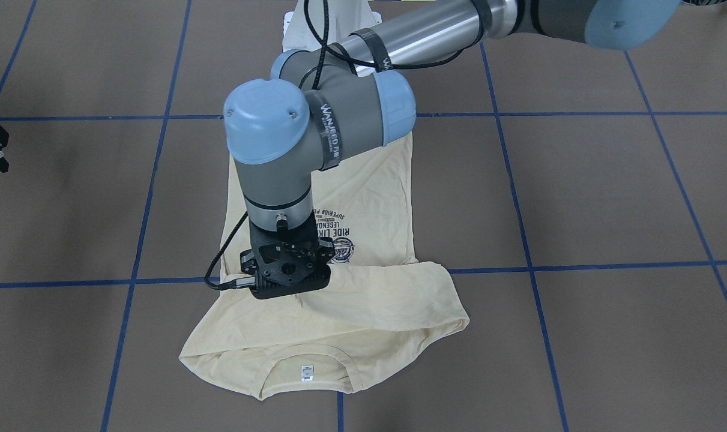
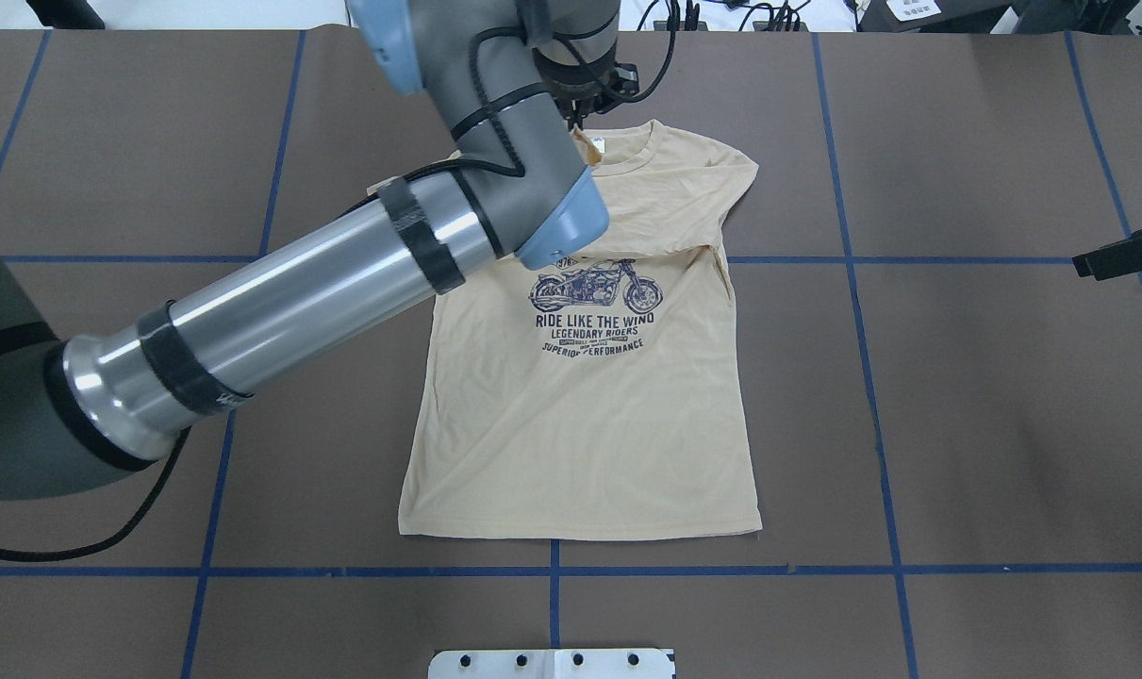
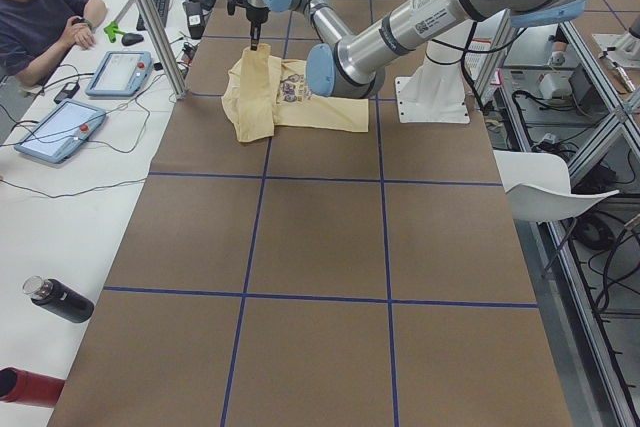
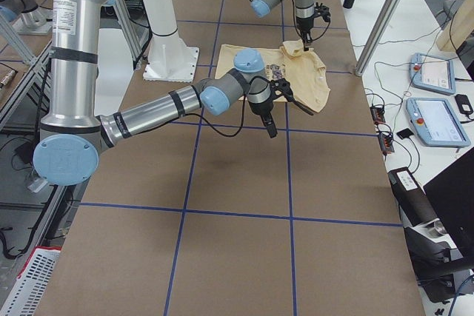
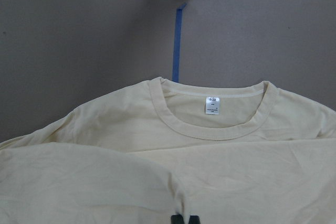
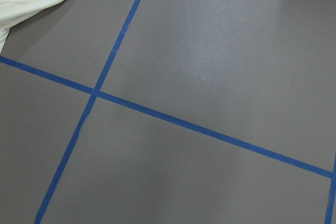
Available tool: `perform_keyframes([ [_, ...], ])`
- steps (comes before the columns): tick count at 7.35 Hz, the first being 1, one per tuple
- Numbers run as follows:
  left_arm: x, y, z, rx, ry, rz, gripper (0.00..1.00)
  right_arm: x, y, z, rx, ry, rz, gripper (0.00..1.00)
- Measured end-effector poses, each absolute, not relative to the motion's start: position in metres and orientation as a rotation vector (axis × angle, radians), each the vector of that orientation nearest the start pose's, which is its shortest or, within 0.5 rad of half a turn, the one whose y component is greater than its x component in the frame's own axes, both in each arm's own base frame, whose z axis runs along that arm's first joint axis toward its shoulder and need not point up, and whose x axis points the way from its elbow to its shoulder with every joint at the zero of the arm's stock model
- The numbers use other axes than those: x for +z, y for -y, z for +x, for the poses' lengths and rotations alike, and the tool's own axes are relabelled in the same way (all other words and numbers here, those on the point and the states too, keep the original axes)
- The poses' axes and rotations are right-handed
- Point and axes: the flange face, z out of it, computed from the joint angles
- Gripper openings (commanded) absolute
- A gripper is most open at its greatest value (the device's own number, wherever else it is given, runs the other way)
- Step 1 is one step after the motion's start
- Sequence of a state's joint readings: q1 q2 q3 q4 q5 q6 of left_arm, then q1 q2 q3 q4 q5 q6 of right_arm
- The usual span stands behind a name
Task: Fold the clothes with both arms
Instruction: 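Carry the grasped sleeve across the shirt body toward the collar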
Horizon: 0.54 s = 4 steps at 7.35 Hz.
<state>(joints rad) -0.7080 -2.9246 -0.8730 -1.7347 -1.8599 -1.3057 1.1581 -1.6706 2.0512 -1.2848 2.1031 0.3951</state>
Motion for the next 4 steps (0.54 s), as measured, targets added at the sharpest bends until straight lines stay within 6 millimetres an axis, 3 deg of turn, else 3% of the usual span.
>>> perform_keyframes([
  [1,0.004,0.634,0.612,-0.353,-0.872,0.103,0.00,0.445,0.449,-0.106,-0.189,0.729,0.397,1.00],
  [3,-0.016,0.617,0.652,-0.487,-0.922,0.038,0.79,0.445,0.453,-0.108,-0.187,0.729,0.397,1.00],
  [4,-0.028,0.610,0.663,-0.549,-0.946,0.016,0.99,0.445,0.454,-0.109,-0.187,0.730,0.398,1.00],
])
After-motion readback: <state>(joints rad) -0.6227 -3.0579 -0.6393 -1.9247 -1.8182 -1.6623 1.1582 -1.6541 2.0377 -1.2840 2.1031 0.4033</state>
